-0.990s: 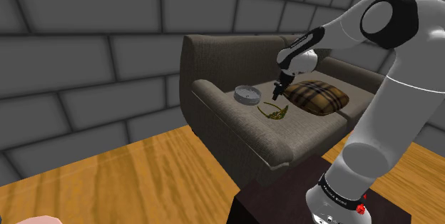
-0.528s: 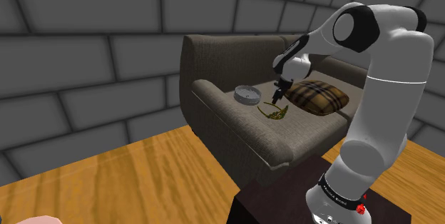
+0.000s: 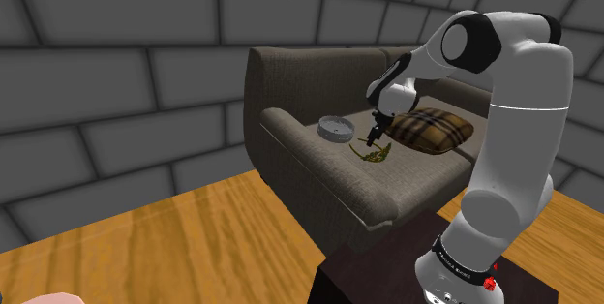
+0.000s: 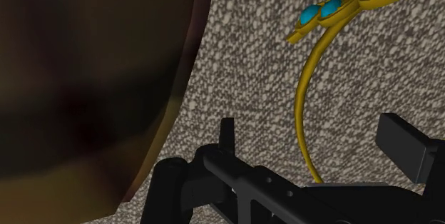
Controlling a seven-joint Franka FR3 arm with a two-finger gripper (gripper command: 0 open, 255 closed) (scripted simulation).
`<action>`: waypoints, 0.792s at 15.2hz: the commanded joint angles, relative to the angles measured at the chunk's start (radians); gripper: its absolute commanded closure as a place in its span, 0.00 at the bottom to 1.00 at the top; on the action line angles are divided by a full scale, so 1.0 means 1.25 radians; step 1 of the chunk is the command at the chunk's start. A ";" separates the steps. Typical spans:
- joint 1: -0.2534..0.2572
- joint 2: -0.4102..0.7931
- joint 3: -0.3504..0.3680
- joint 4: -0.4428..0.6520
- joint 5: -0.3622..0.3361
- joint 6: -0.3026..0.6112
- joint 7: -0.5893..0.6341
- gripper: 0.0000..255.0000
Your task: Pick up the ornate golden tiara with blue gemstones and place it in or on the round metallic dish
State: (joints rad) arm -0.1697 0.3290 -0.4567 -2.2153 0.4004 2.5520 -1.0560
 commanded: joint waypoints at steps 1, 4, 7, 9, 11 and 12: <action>-0.001 0.001 0.000 -0.001 0.001 0.001 -0.001 0.00; -0.001 0.001 0.000 -0.001 0.001 0.001 -0.001 0.00; -0.001 0.000 -0.001 -0.001 0.000 0.001 0.000 1.00; -0.001 0.000 -0.001 -0.001 0.000 0.001 0.000 1.00; -0.001 0.000 -0.001 -0.001 0.000 0.001 0.000 1.00; -0.001 0.000 -0.001 -0.001 0.000 0.001 0.000 1.00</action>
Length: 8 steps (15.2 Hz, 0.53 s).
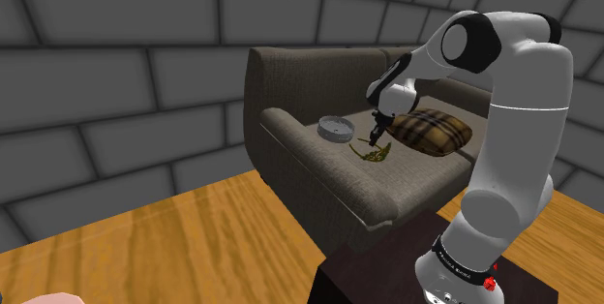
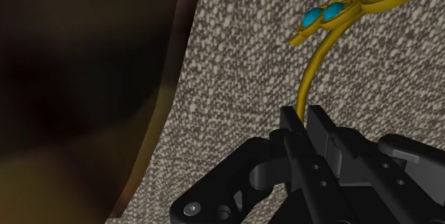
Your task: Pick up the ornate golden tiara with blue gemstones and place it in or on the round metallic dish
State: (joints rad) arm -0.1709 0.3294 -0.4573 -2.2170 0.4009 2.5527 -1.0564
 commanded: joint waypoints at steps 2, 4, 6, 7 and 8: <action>0.000 0.001 0.000 0.000 0.001 0.001 0.000 1.00; 0.007 -0.018 -0.010 0.000 -0.017 -0.015 0.013 1.00; 0.014 -0.036 -0.019 0.001 -0.036 -0.031 0.027 1.00; 0.017 -0.045 -0.024 0.001 -0.045 -0.039 0.034 1.00; 0.020 -0.054 -0.028 0.002 -0.054 -0.047 0.040 1.00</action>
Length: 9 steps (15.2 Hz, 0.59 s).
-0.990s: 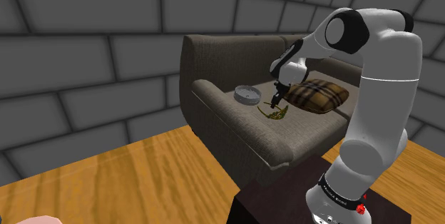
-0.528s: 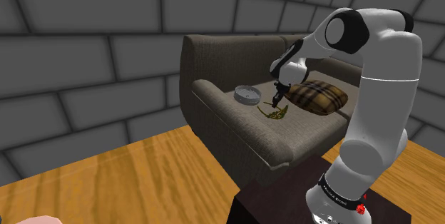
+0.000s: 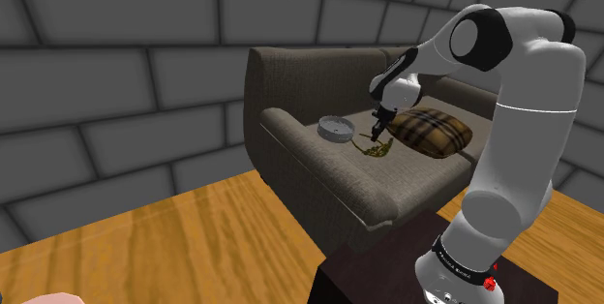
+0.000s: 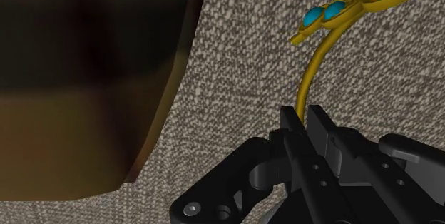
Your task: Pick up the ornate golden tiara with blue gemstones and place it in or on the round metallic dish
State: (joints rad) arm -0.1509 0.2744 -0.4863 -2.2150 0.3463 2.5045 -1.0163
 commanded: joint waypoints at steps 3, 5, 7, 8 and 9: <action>0.012 -0.036 -0.016 0.004 -0.036 -0.034 0.028 1.00; 0.017 -0.053 -0.022 0.008 -0.053 -0.051 0.041 1.00; 0.021 -0.069 -0.028 0.012 -0.070 -0.068 0.053 1.00; 0.023 -0.078 -0.030 0.014 -0.077 -0.077 0.059 1.00; 0.024 -0.085 -0.032 0.017 -0.085 -0.086 0.065 1.00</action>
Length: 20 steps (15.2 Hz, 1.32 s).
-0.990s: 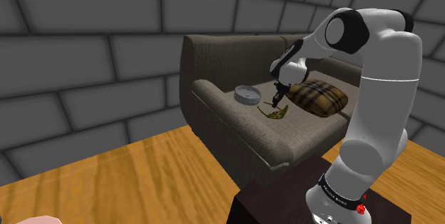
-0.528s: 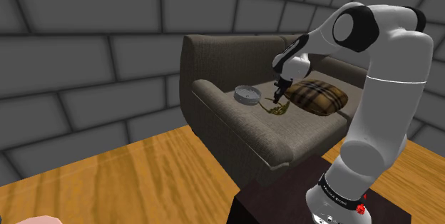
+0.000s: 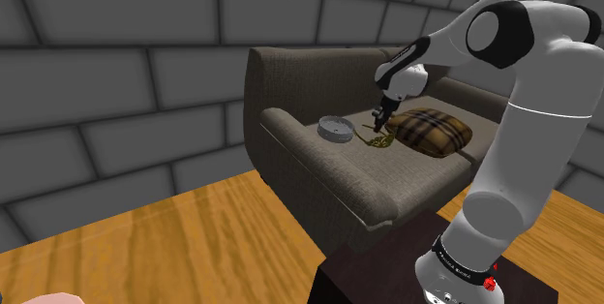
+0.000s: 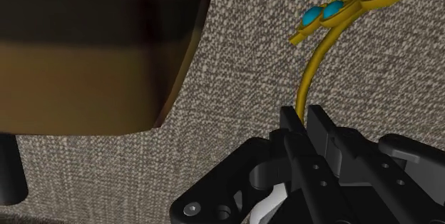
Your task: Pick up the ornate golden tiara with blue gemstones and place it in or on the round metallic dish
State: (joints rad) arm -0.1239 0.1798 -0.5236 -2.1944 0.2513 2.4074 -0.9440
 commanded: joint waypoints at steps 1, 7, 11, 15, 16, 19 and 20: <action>0.004 -0.018 -0.005 0.003 -0.017 -0.018 0.013 1.00; 0.011 -0.062 -0.013 0.024 -0.058 -0.074 0.045 1.00; 0.017 -0.018 -0.001 0.087 -0.036 -0.097 0.056 1.00; 0.017 0.093 0.027 0.209 0.017 -0.122 0.067 1.00; 0.016 0.120 0.034 0.243 0.028 -0.130 0.072 1.00; 0.008 0.204 0.056 0.350 0.055 -0.158 0.090 1.00; 0.004 0.233 0.062 0.389 0.062 -0.170 0.097 1.00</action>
State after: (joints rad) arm -0.1131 0.4321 -0.4542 -1.7620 0.3174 2.2122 -0.8310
